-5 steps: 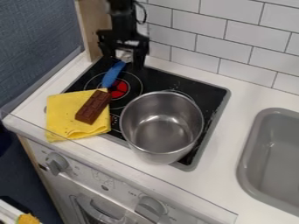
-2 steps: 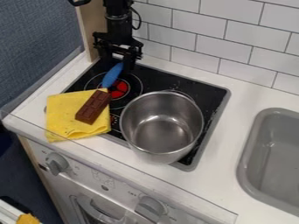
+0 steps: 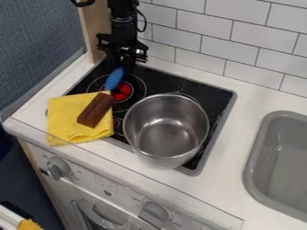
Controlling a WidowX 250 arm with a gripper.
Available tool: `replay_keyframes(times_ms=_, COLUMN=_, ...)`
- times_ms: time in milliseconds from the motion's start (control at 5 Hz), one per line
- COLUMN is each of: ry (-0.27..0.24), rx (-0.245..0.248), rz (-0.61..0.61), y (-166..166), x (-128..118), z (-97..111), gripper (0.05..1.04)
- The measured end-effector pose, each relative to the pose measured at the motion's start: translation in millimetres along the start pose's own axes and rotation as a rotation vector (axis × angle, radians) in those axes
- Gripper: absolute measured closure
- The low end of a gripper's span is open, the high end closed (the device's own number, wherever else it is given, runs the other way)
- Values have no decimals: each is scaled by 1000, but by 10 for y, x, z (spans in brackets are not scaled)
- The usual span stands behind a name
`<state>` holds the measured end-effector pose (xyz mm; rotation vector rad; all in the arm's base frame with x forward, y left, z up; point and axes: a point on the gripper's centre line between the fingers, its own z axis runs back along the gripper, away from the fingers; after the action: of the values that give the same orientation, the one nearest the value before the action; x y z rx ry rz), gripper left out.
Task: Move the blue spoon on top of the silver pot
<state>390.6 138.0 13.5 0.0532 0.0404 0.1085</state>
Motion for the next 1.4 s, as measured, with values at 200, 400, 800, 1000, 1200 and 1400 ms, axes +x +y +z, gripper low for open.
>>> replay_keyframes(times_ms=200, ry=-42, rx=-45, rz=29, y=-145, x=14, z=218, gripper=723)
replay_keyframes(times_ms=400, ry=-104, rx=-91, rz=-17, y=-587, x=28, z=609, gripper=723)
replay_keyframes(times_ms=800, ry=-85, rx=-153, rz=-126, y=-1471, x=-95, z=562, gripper=723)
replay_keyframes(times_ms=1000, ry=-64, rx=-138, rz=-178, y=-1738, x=-157, z=384, gripper=723)
replay_keyframes(times_ms=1200, ry=-59, rx=-107, rz=-174, y=-1840, x=-157, z=183, gripper=723)
replay_keyframes(times_ms=1400, ry=-73, rx=-83, rz=-161, y=-1863, x=-96, z=158, gripper=723)
